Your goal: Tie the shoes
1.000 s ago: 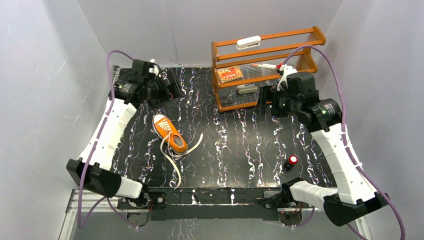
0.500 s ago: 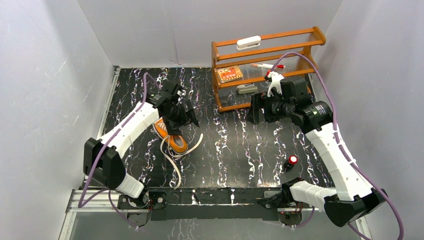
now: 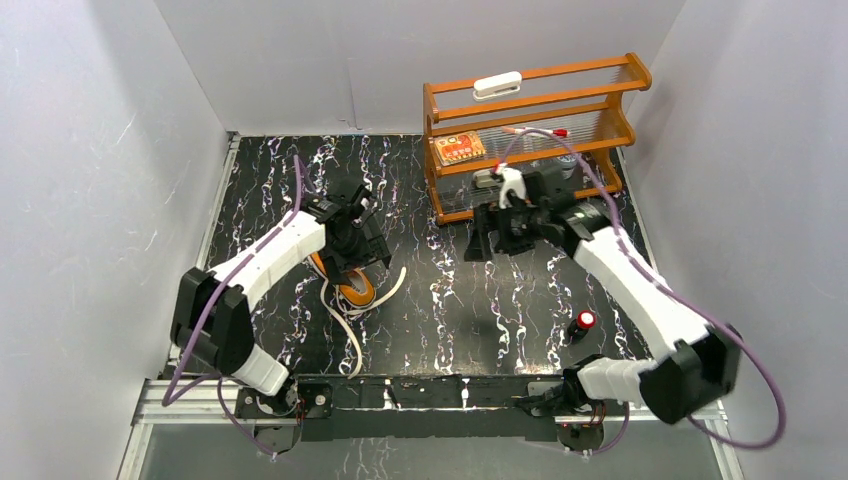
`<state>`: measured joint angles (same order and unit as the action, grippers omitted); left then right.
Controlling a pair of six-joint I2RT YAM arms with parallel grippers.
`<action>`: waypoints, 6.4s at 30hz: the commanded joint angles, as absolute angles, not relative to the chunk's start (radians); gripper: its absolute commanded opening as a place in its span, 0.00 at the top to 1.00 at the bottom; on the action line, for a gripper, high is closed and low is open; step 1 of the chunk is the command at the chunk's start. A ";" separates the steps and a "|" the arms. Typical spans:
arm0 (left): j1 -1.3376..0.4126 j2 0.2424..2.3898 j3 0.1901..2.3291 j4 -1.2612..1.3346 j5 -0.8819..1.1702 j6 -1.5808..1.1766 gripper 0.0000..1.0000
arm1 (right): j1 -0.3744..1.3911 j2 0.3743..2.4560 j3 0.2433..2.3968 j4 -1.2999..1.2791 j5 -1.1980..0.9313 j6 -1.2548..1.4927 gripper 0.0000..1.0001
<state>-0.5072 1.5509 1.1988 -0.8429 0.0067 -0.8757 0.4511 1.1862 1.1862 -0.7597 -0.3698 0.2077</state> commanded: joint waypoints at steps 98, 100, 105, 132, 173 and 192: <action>-0.556 1.630 1.159 -0.653 0.133 -0.692 0.77 | 0.627 1.466 1.549 -0.409 0.055 0.448 1.00; -0.613 1.613 1.147 -0.633 0.183 -0.713 0.88 | 0.625 1.431 1.539 -0.445 0.126 0.432 1.00; -0.861 1.659 1.199 -0.601 0.187 -0.668 0.99 | 0.621 1.235 1.459 -0.580 0.314 0.394 1.00; -0.882 1.206 1.032 -0.808 -0.015 -0.779 0.19 | 0.620 0.956 1.285 -0.731 0.269 0.395 1.00; -0.752 1.179 0.954 -0.795 0.051 -0.680 0.14 | 0.621 0.969 1.279 -0.709 0.255 0.414 1.00; -0.785 1.360 0.775 -0.359 -0.006 -0.482 0.48 | 0.621 0.967 1.286 -0.692 0.220 0.434 1.00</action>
<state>-0.7479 1.3640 0.8326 -0.5167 0.0017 -0.5480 0.6228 0.9897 1.2602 -0.7319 0.2138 0.4225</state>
